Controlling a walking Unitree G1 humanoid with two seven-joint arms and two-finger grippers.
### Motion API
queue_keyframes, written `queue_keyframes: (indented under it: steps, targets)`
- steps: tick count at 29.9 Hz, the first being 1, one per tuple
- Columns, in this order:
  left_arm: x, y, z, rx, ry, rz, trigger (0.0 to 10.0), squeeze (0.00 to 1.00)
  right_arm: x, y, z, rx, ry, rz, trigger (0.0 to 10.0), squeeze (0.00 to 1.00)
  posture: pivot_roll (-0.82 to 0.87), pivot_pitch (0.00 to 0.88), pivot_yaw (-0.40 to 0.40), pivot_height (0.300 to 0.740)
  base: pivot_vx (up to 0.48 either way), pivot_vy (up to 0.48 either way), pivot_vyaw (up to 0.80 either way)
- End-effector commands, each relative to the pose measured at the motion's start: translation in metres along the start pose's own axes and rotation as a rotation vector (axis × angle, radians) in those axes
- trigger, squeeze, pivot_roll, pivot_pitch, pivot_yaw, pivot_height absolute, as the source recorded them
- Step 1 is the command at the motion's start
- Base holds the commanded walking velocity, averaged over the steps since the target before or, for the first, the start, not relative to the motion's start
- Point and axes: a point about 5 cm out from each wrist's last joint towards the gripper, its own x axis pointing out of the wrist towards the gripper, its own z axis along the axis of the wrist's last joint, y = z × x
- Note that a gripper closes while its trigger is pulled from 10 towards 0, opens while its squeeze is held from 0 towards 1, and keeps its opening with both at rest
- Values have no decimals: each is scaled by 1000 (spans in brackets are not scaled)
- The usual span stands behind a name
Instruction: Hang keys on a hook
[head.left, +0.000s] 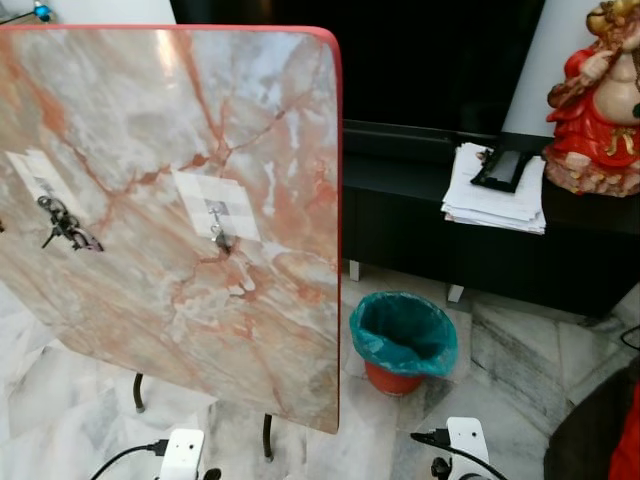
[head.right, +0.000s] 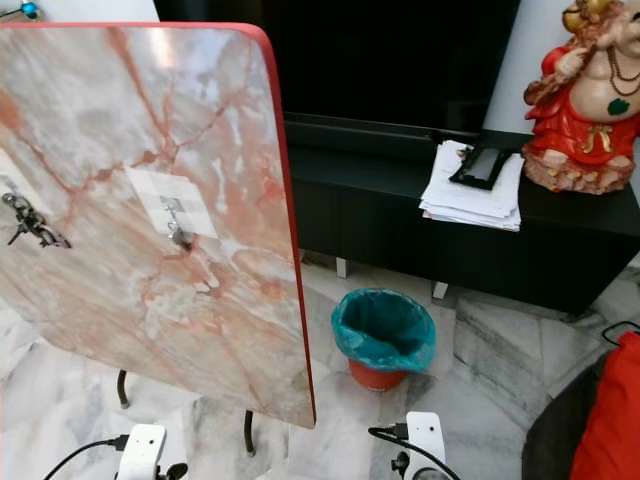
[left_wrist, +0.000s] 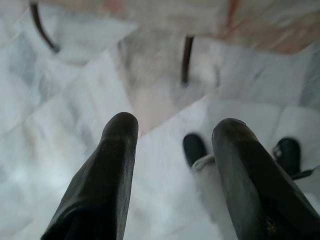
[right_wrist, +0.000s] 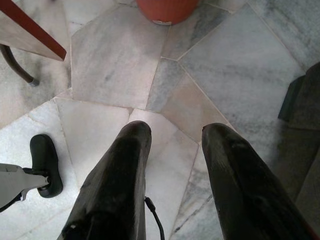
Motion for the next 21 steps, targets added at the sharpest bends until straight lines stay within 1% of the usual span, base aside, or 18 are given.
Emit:
queue_keyframes:
  steps: [1, 6, 9, 13, 16, 21]
  targets:
    - [2, -3, 8, 29, -25, -9, 10000, 0, 0, 1, -3, -5, 17, -3, 10000, 0, -166, 0, 37, 740, 0, 274, 0]
    - [4, -4, 11, 41, -32, -9, 10000, 0, 0, 2, -3, 1, 14, -1, 10000, 0, -178, 0, 39, 740, 0, 426, 0]
    - [4, -5, 10, 23, -25, -5, 10000, 0, 0, -1, -2, -4, 11, -14, 10000, 0, -175, 0, 34, 740, 0, 469, 0]
    - [3, -7, 6, 37, -12, -19, 10000, 0, 0, -5, -4, -4, 11, -23, 10000, 0, -179, 0, 28, 740, 0, 469, 0]
    - [2, -7, 0, -4, -3, -10, 10000, 0, -4, -19, -22, -5, 34, -36, 10000, 0, -175, 0, 24, 740, 0, 471, 0]
    - [1, -9, -5, -39, 14, -2, 10000, 0, -3, -18, -21, 8, 26, -28, 10000, 0, -174, 0, 20, 740, 0, 472, 0]
